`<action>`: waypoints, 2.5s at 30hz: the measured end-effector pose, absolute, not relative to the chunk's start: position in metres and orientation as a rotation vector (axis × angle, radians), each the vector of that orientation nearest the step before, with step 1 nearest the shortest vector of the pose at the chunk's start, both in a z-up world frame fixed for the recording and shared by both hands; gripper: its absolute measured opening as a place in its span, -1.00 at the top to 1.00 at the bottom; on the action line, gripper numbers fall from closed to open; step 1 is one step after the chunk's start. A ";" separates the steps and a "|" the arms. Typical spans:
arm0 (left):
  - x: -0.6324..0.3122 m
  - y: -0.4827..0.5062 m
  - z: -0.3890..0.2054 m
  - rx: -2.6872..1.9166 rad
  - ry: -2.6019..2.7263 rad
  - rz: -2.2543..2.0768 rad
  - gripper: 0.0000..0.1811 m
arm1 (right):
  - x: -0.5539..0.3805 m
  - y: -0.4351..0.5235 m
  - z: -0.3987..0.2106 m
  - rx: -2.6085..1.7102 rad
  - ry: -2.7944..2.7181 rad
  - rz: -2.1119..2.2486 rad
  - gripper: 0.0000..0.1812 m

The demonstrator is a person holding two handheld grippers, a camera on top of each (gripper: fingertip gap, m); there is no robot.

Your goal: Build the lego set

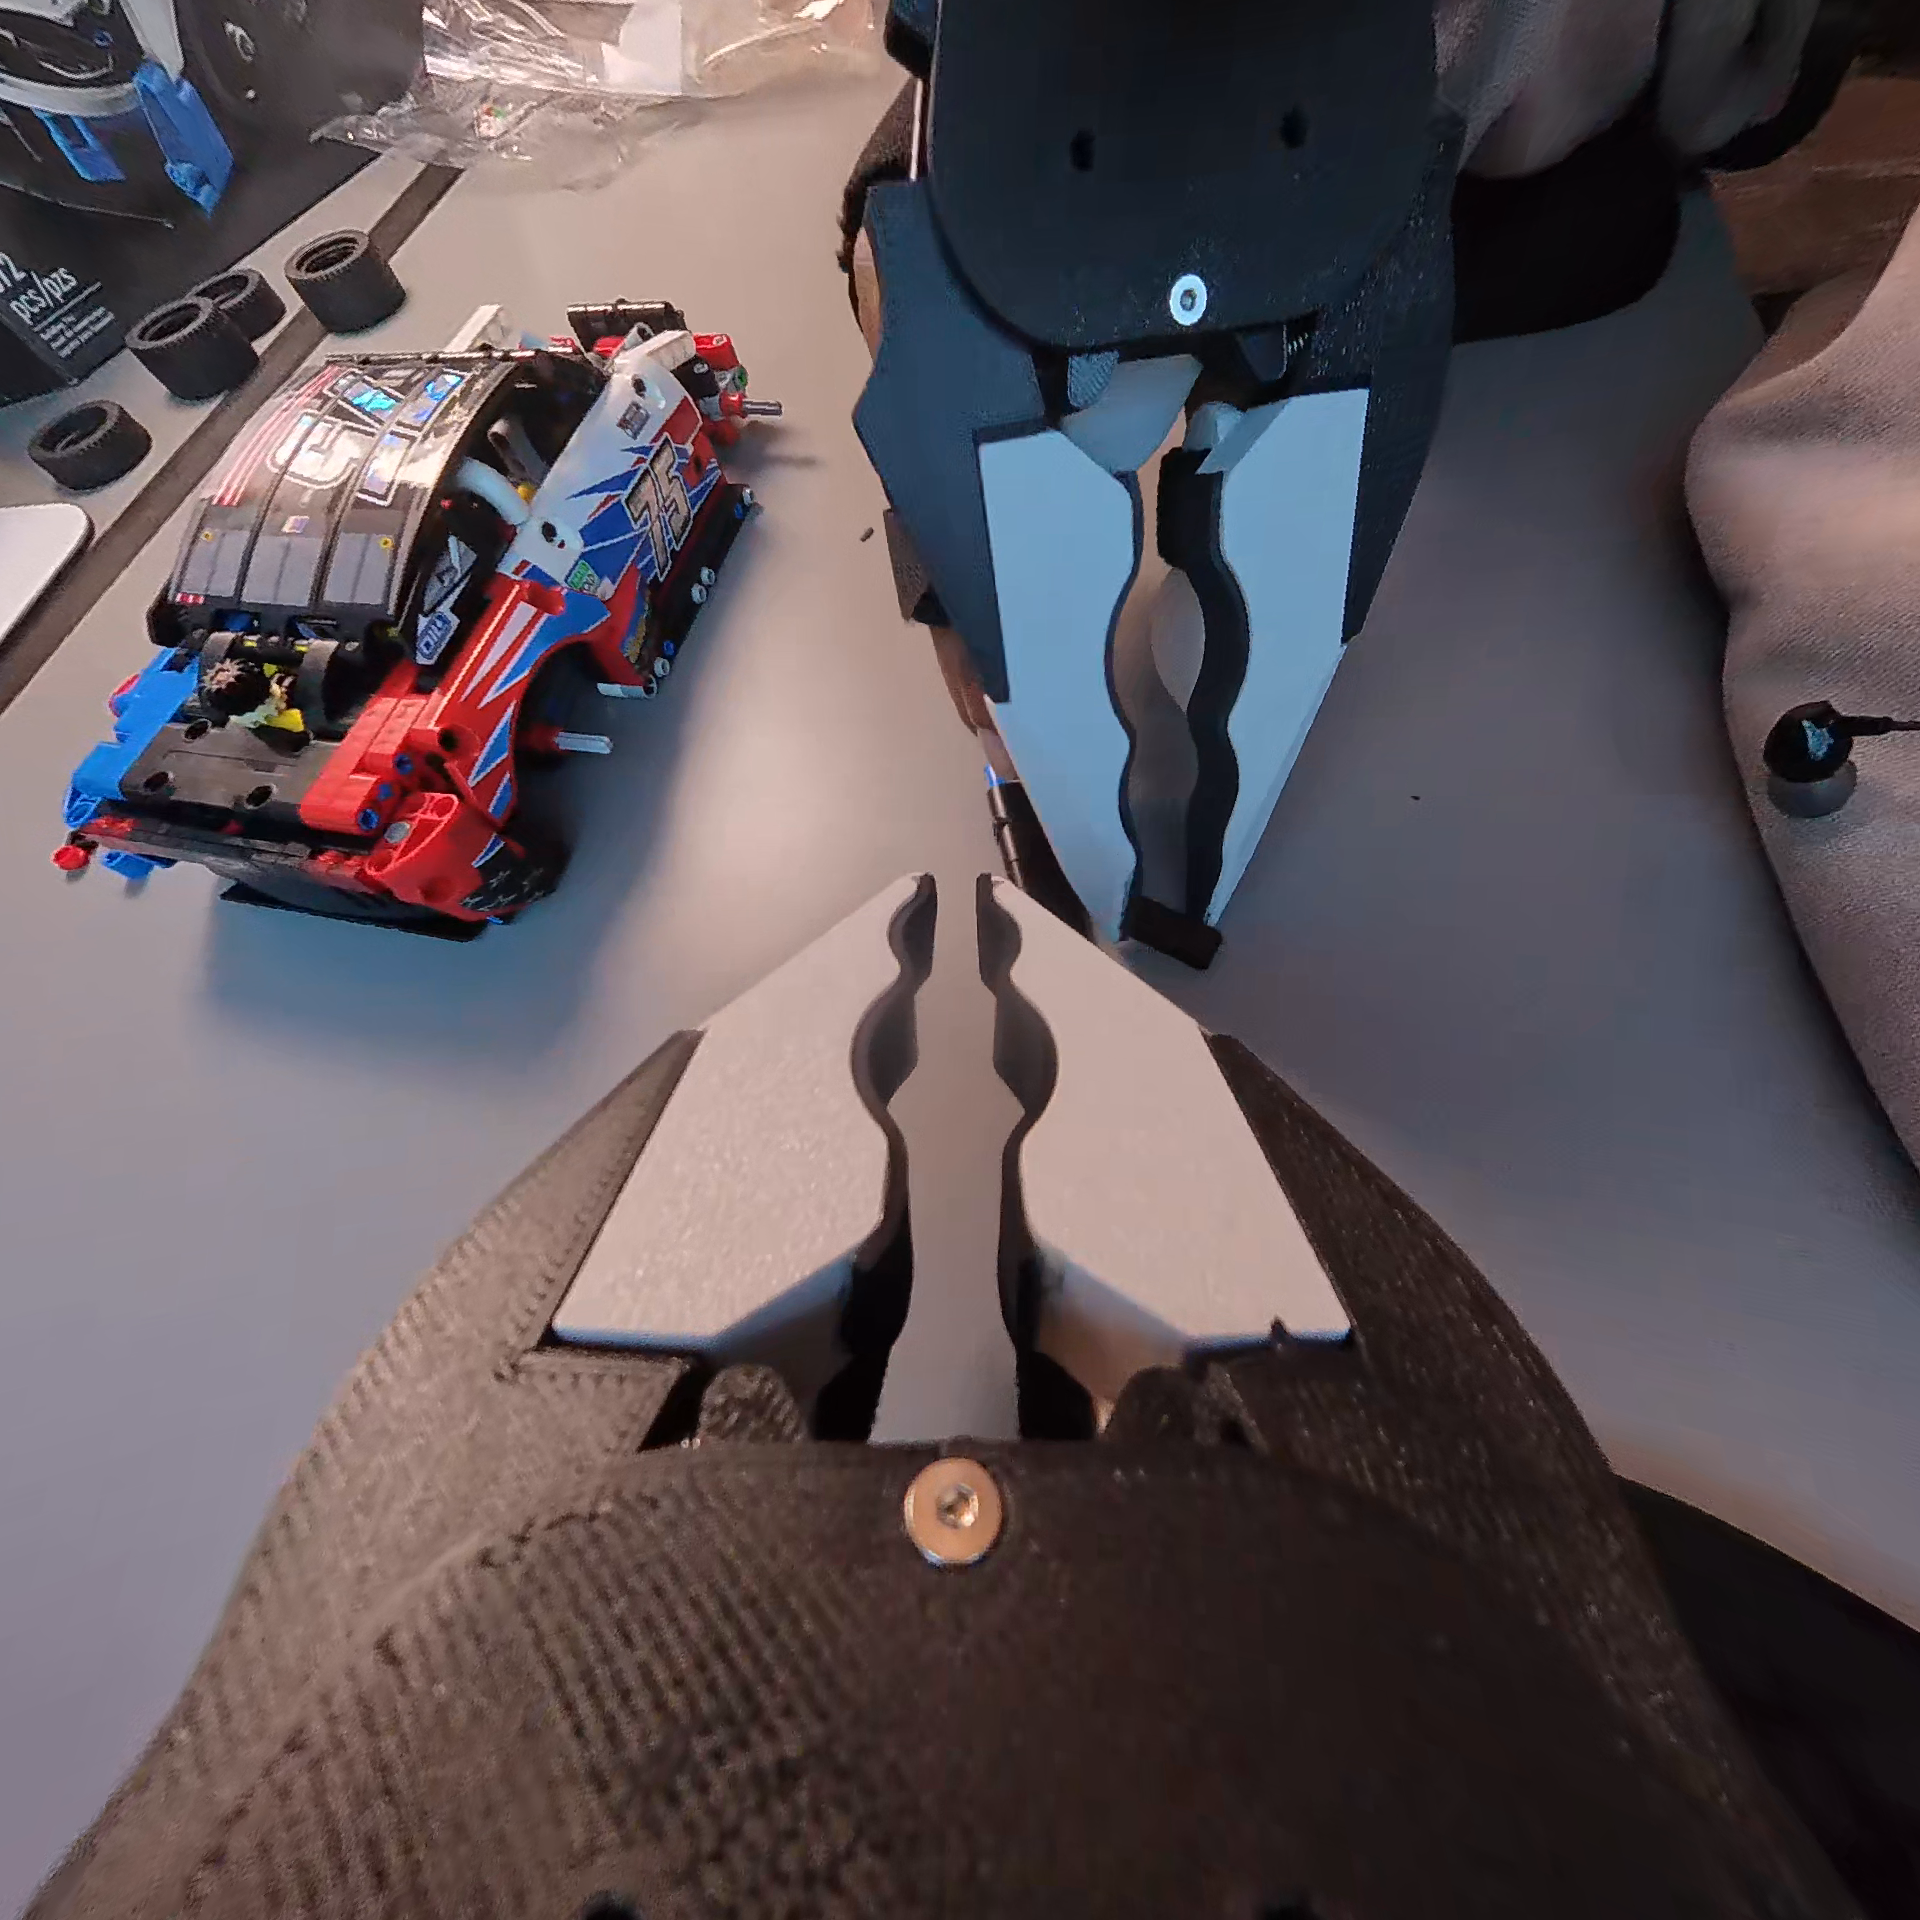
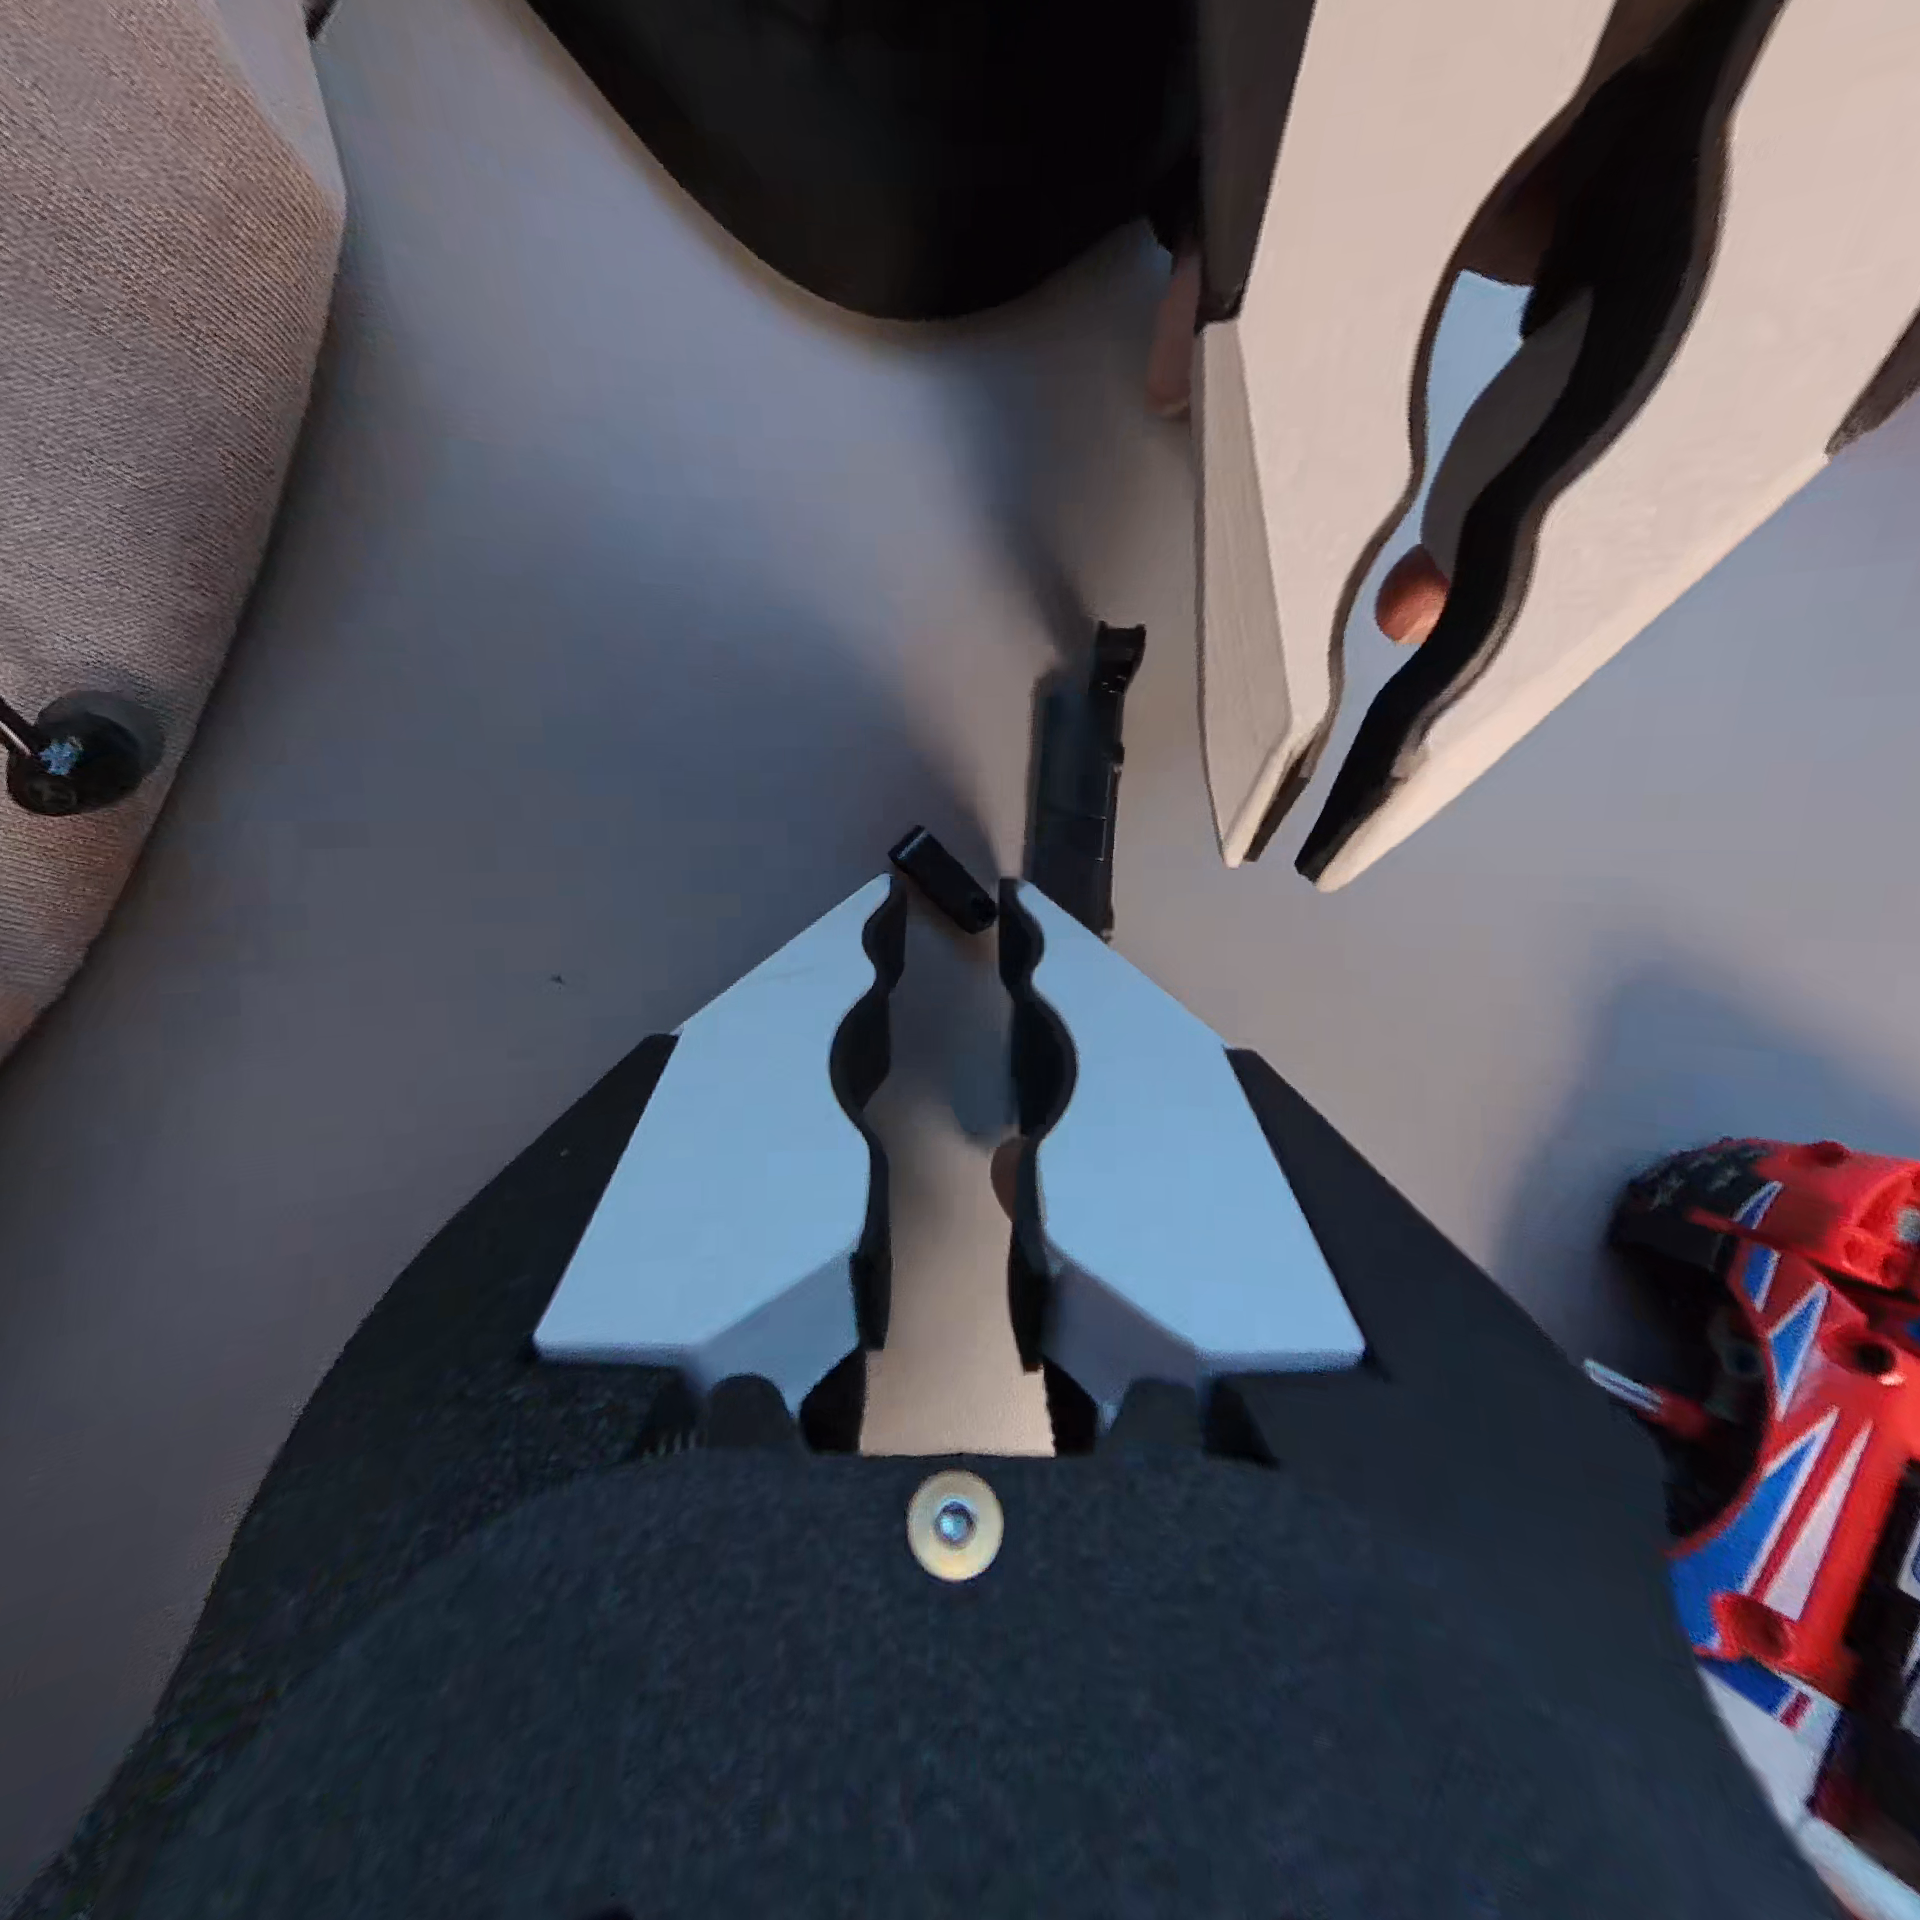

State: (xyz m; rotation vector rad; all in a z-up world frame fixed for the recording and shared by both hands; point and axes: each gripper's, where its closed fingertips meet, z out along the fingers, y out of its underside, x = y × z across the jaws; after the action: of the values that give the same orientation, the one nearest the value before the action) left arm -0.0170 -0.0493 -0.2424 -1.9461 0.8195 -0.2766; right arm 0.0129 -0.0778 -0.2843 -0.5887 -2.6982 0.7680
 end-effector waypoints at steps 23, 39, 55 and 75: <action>0.021 -0.037 -0.204 -1.842 0.249 -1.140 0.75 | 0.001 -0.044 -0.208 -0.362 -2.229 0.581 0.92; 0.020 -0.038 -0.196 -1.777 0.247 -1.200 0.93 | 0.002 -0.042 -0.194 -0.339 -2.098 0.753 0.92; 0.031 -0.046 -0.184 -1.688 0.397 -1.120 0.95 | 0.015 -0.047 -0.180 -0.556 -2.094 1.245 0.96; 0.024 -0.038 -0.174 -1.567 0.588 -0.533 0.94 | 0.018 -0.046 -0.171 -0.979 -1.885 1.767 1.00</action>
State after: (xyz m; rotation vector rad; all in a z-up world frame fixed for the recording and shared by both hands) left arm 0.0243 -0.0382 -0.1745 -1.5673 0.5881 -0.5326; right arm 0.0179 -0.0457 -0.1713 -0.9794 -1.8850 1.7674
